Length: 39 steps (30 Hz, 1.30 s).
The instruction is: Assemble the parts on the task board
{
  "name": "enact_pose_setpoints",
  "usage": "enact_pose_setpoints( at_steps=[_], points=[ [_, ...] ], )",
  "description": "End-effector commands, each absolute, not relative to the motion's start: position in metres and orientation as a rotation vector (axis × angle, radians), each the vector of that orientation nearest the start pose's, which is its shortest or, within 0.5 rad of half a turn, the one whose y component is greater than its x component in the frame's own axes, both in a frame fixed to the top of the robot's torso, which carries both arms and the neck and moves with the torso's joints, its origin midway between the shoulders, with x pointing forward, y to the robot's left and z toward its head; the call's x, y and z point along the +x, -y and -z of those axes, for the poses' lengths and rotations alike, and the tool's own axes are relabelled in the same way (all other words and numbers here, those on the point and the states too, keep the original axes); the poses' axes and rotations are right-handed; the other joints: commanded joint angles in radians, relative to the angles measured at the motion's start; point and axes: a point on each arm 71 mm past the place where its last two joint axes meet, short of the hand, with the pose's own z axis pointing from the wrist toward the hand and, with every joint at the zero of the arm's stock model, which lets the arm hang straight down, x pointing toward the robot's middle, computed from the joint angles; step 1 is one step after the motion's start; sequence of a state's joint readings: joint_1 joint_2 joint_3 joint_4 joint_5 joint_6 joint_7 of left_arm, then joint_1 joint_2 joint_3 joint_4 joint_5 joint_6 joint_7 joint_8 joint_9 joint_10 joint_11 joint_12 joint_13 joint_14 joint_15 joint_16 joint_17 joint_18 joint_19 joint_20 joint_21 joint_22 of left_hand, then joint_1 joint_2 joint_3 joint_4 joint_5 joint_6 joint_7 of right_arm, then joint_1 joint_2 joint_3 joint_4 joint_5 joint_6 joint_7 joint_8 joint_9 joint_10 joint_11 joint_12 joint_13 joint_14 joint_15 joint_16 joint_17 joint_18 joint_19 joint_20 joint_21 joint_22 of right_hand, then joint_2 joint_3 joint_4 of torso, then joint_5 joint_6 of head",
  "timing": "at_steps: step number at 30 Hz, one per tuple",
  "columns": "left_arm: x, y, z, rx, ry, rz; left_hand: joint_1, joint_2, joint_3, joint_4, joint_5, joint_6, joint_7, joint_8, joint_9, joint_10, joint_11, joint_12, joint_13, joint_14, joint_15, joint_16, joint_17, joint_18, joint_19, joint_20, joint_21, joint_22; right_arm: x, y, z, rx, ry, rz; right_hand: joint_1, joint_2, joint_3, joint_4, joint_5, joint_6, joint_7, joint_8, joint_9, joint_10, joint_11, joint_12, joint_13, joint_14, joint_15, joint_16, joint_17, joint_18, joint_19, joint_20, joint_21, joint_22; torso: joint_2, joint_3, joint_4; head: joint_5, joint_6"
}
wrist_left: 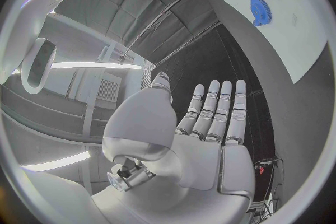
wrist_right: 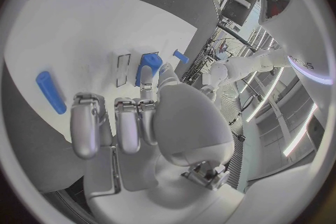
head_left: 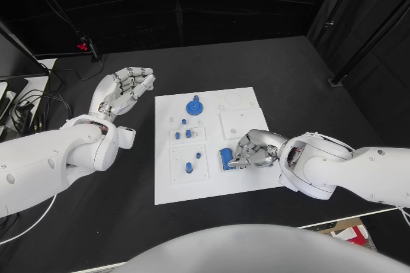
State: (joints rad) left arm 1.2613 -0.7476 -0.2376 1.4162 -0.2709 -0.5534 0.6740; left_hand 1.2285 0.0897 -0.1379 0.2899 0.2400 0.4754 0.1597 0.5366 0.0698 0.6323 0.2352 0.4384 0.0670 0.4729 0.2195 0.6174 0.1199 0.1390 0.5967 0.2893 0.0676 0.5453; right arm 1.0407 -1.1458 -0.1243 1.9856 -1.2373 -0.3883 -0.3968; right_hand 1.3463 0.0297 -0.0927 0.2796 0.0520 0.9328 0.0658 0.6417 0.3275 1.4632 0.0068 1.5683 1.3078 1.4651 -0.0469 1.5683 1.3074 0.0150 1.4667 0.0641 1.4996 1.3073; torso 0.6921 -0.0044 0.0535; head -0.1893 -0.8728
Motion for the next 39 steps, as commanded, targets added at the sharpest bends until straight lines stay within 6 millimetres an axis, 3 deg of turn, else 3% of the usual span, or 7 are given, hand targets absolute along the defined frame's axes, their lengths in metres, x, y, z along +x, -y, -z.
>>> enact_pose_setpoints(
  at_steps=[1,15,19,26,29,35,39],
  points=[
    [0.492,-0.197,0.196,-0.592,-1.276,1.374,-0.001,0.008,-0.005,0.001,0.003,-0.007,0.117,0.006,-0.001,-0.006,-0.001,0.003,-0.001,-0.004,-0.003,0.005,-0.001,-0.003,0.007,-0.001,0.002,-0.001,0.350,0.225,0.244,0.267,-2.037,-0.584,0.027,0.006,0.008,-0.005,-0.003,-0.002,-0.005,0.007,0.003,0.108,-0.009,0.002,0.263,0.106,-0.010,0.002,0.263,0.005,0.062,-0.008,0.002,0.237,0.000,0.0001,0.0001,-0.002,0.000],
    [0.491,-0.198,0.196,-0.593,-1.277,1.374,0.001,0.010,-0.007,0.001,0.006,-0.008,0.117,0.008,-0.001,-0.007,-0.001,0.005,-0.001,-0.004,-0.003,0.008,-0.003,-0.003,0.007,-0.001,0.002,-0.002,0.349,0.222,0.242,0.235,-2.021,-0.570,0.097,0.013,0.007,-0.019,0.002,-0.008,-0.007,0.009,0.015,0.108,-0.011,0.002,0.263,0.106,-0.013,0.002,0.263,0.005,0.062,-0.011,0.000,0.236,-0.001,-0.0003,-0.0024,-0.002,0.000],
    [0.491,-0.198,0.196,-0.593,-1.277,1.374,0.001,0.010,-0.007,0.001,0.006,-0.008,0.117,0.008,-0.001,-0.007,-0.001,0.005,-0.001,-0.004,-0.003,0.008,-0.003,-0.003,0.007,-0.001,0.002,-0.002,0.348,0.231,0.233,0.292,-1.919,-0.629,0.076,0.013,-0.009,0.003,0.009,-0.010,-0.003,0.009,0.019,0.108,-0.008,0.002,0.263,0.106,-0.011,0.002,0.263,0.004,0.064,-0.011,0.003,0.237,-0.001,0.0004,-0.0018,-0.010,0.000],
    [0.492,-0.199,0.196,-0.594,-1.276,1.371,0.002,0.011,-0.007,0.001,0.006,-0.009,0.117,0.008,-0.001,-0.008,-0.001,0.006,-0.001,-0.004,-0.003,0.009,-0.004,-0.003,0.007,-0.001,0.003,-0.003,0.342,0.264,0.216,0.403,-1.730,-0.738,-0.028,0.021,-0.070,0.008,0.155,-0.105,0.034,-0.007,0.025,0.108,0.024,0.002,0.263,0.106,0.015,0.002,0.263,0.005,0.063,0.008,0.000,0.236,0.000,-0.0015,-0.0006,-0.040,0.000],
    [0.492,-0.199,0.196,-0.594,-1.277,1.371,0.002,0.011,-0.007,0.001,0.007,-0.009,0.117,0.008,-0.001,-0.008,-0.001,0.006,-0.001,-0.004,-0.003,0.009,-0.004,-0.003,0.007,-0.001,0.003,-0.003,0.339,0.279,0.217,0.425,-1.759,-0.698,-0.035,0.025,-0.082,0.009,0.217,-0.135,0.043,0.001,0.032,0.108,0.032,0.002,0.263,0.106,0.023,0.002,0.263,0.007,0.059,0.017,-0.008,0.233,0.000,-0.0009,-0.0016,-0.040,0.000],
    [0.491,-0.200,0.196,-0.596,-1.275,1.366,0.002,0.011,-0.008,0.001,0.007,-0.009,0.117,0.008,-0.001,-0.008,-0.001,0.006,-0.001,-0.004,-0.003,0.009,-0.005,-0.003,0.007,-0.001,0.003,-0.003,0.335,0.304,0.225,0.414,-1.885,-0.519,-0.063,0.027,-0.107,0.011,0.225,-0.188,0.057,0.003,0.030,0.108,0.045,0.002,0.263,0.106,0.036,0.002,0.263,0.008,0.055,0.029,-0.014,0.231,-0.001,-0.0008,-0.0055,-0.054,0.000],
    [0.492,-0.201,0.196,-0.596,-1.275,1.363,0.002,0.011,-0.008,0.001,0.007,-0.009,0.117,0.008,-0.001,-0.008,-0.001,0.006,-0.001,-0.004,-0.003,0.009,-0.005,-0.003,0.007,-0.001,0.003,-0.003,0.332,0.311,0.228,0.350,-1.946,-0.380,-0.072,0.024,-0.118,0.011,0.248,-0.195,0.060,0.010,0.027,0.108,0.049,0.002,0.263,0.106,0.039,0.002,0.263,0.006,0.061,0.034,-0.004,0.235,-0.001,0.0002,-0.0027,-0.064,0.000]
  ],
)
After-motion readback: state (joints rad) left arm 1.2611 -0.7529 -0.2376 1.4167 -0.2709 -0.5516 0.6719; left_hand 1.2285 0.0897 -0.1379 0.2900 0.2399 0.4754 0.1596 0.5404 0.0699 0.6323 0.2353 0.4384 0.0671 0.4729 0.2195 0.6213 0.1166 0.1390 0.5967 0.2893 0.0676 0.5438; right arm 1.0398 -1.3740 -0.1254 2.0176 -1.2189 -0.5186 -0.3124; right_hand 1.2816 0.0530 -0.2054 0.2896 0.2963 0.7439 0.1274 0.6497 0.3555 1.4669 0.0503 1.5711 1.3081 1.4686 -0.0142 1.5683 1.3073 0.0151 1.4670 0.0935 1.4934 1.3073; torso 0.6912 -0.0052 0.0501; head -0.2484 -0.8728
